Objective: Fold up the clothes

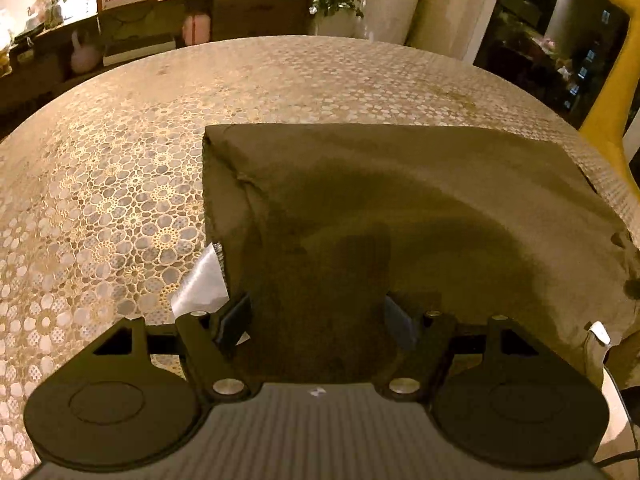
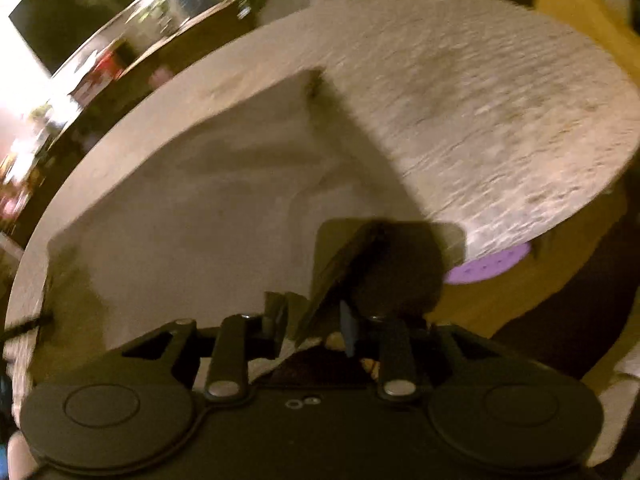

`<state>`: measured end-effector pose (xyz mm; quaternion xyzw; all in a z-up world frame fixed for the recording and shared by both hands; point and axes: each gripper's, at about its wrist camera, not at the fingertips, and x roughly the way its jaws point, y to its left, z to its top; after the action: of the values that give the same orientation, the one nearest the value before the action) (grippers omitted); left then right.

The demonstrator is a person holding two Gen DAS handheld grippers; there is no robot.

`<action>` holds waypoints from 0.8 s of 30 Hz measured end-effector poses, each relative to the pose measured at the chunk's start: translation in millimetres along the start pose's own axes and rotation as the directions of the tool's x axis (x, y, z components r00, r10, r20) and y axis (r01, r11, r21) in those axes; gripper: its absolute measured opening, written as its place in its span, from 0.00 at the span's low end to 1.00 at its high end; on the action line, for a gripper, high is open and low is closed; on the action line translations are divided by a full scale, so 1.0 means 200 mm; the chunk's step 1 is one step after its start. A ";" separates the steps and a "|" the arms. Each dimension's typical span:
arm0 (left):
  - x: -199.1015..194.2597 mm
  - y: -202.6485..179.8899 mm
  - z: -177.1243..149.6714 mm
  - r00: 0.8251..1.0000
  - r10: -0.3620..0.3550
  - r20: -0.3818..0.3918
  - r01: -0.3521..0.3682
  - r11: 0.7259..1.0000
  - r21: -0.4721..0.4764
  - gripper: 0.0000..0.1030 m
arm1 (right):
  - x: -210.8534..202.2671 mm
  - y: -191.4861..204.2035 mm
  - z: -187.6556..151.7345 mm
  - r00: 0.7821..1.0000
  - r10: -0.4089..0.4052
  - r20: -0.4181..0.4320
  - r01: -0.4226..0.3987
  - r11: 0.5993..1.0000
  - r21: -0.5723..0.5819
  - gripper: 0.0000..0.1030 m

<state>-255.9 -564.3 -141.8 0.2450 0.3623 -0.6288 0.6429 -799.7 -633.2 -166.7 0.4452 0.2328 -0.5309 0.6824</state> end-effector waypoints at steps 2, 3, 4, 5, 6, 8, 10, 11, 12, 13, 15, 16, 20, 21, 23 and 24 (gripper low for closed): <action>0.00 -0.02 0.00 1.000 0.011 0.002 -0.012 1.000 0.026 0.70 | -0.02 -0.06 0.03 0.999 -0.020 0.034 0.018 0.998 0.068 1.00; 0.00 -0.03 -0.01 1.000 0.018 0.004 -0.018 0.999 0.041 0.70 | -0.02 -0.09 0.05 0.998 -0.023 0.052 0.018 0.995 0.096 1.00; -0.01 -0.03 -0.01 1.000 0.019 0.002 -0.019 0.999 0.045 0.70 | -0.02 -0.11 0.06 0.998 -0.020 0.064 0.012 0.993 0.115 1.00; -0.02 -0.03 -0.02 1.000 0.019 0.001 -0.019 0.999 0.049 0.70 | -0.01 -0.12 0.07 0.997 -0.012 0.073 0.002 0.992 0.126 1.00; -0.03 -0.04 -0.02 1.000 0.020 -0.001 -0.020 0.998 0.053 0.70 | 0.00 -0.12 0.07 0.997 -0.001 0.076 -0.008 0.992 0.122 1.00; -0.10 -0.06 -0.04 0.999 0.006 0.037 -0.008 0.997 0.077 0.70 | 0.03 -0.08 0.07 0.997 0.015 0.074 -0.020 0.997 0.068 1.00; -0.17 -0.09 -0.05 0.998 -0.020 0.067 0.013 0.994 0.105 0.70 | 0.07 -0.02 0.07 0.998 0.013 0.065 -0.013 1.000 -0.001 1.00; -0.20 -0.11 -0.06 0.996 -0.038 0.077 0.028 0.992 0.121 0.70 | 0.09 0.02 0.08 0.998 0.005 0.064 -0.003 0.999 -0.032 1.00; -0.22 -0.13 -0.08 0.996 -0.058 0.074 0.047 0.988 0.146 0.70 | 0.11 0.04 0.08 0.998 -0.004 0.061 0.008 0.998 -0.055 1.00; -0.22 -0.16 -0.09 0.996 -0.069 0.064 0.057 0.983 0.174 0.70 | 0.13 0.06 0.08 0.998 -0.011 0.055 0.015 0.997 -0.070 1.00; -0.23 -0.21 -0.15 0.996 -0.079 0.038 0.068 0.967 0.245 0.70 | 0.17 0.07 0.07 0.999 -0.029 0.033 0.032 0.996 -0.078 1.00; -0.22 -0.24 -0.17 0.996 -0.080 0.025 0.070 0.957 0.281 0.70 | 0.19 0.07 0.06 0.999 -0.037 0.021 0.039 0.997 -0.074 1.00; -0.24 -0.30 -0.30 0.996 -0.083 -0.009 0.080 0.921 0.381 0.70 | 0.19 0.05 0.04 0.999 -0.040 0.003 0.041 0.996 -0.079 1.00; -0.25 -0.30 -0.32 0.995 -0.095 -0.018 0.094 0.914 0.395 0.70 | 0.19 0.05 0.04 0.999 -0.045 -0.002 0.045 0.996 -0.083 1.00; -0.28 -0.30 -0.36 0.992 -0.119 -0.043 0.126 0.900 0.418 0.70 | 0.18 0.05 0.03 0.998 -0.061 -0.007 0.060 0.994 -0.089 1.00; -0.30 -0.29 -0.38 0.990 -0.130 -0.060 0.143 0.893 0.427 0.71 | 0.18 0.05 0.03 0.998 -0.068 -0.007 0.067 0.993 -0.094 1.00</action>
<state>-322.5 -472.4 -134.4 0.3642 0.2407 -0.7329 0.5218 -779.3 -656.2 -188.1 0.4073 0.2757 -0.5399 0.6831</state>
